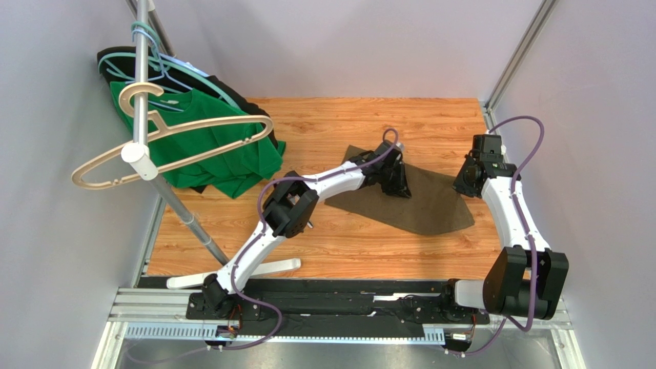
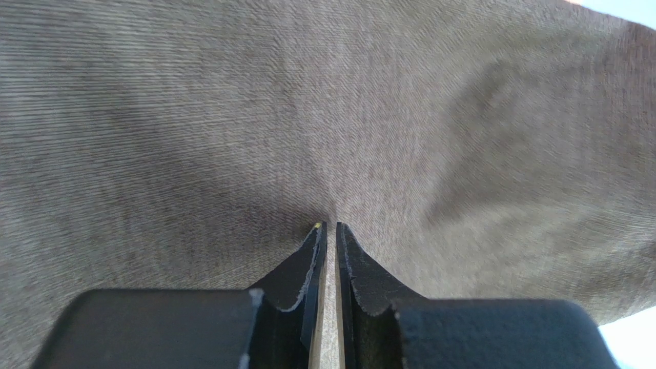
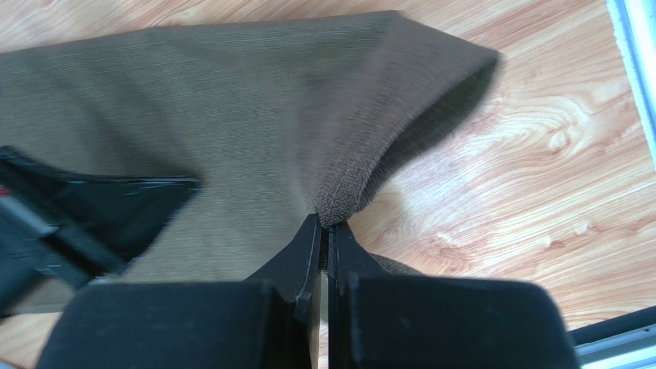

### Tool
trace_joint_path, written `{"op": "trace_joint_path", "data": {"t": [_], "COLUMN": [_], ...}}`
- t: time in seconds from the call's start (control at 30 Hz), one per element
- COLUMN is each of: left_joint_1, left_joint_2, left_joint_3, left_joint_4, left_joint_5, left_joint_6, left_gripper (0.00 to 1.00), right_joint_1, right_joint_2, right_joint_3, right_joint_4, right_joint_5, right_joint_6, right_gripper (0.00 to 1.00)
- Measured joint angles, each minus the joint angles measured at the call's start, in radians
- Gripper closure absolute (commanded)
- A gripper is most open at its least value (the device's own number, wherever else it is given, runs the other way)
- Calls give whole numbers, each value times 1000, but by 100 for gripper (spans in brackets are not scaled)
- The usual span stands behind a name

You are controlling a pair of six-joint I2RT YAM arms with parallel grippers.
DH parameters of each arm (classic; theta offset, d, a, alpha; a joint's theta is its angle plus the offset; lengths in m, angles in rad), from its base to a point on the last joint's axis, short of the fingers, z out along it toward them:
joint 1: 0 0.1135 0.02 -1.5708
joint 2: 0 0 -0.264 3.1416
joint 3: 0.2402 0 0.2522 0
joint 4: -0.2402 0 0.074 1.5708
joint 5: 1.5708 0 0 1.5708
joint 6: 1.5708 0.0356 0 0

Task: Fold the napkin into a case and place the utensils inside
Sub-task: Pick up the rectangle-folded napkin from the center of the board, then fold the rectangle-folded napkin at the center of the board.

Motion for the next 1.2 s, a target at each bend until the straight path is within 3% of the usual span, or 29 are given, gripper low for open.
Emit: {"op": "trace_joint_path", "data": {"t": [0.27, 0.43, 0.73, 0.9, 1.2], "left_joint_1": [-107, -122, -26, 54, 90], "left_joint_2": [103, 94, -256, -480, -446], "left_joint_3": [158, 167, -117, -350, -468], "left_joint_4": [-2, -53, -291, -319, -343], "left_joint_5": [27, 25, -74, -174, -261], "left_joint_6": [-51, 17, 290, 399, 486], "left_gripper": [83, 82, 85, 87, 88], "right_joint_1": [3, 9, 46, 66, 90], "right_joint_2": [0, -2, -7, -8, -12], "right_joint_3": [3, 10, 9, 9, 9], "right_joint_4": [-7, -9, -6, -6, -6], "right_joint_5": [-120, -174, -215, -218, -216], "right_joint_6": [2, 5, -2, -8, -20], "right_gripper": [100, 100, 100, 100, 100]}}
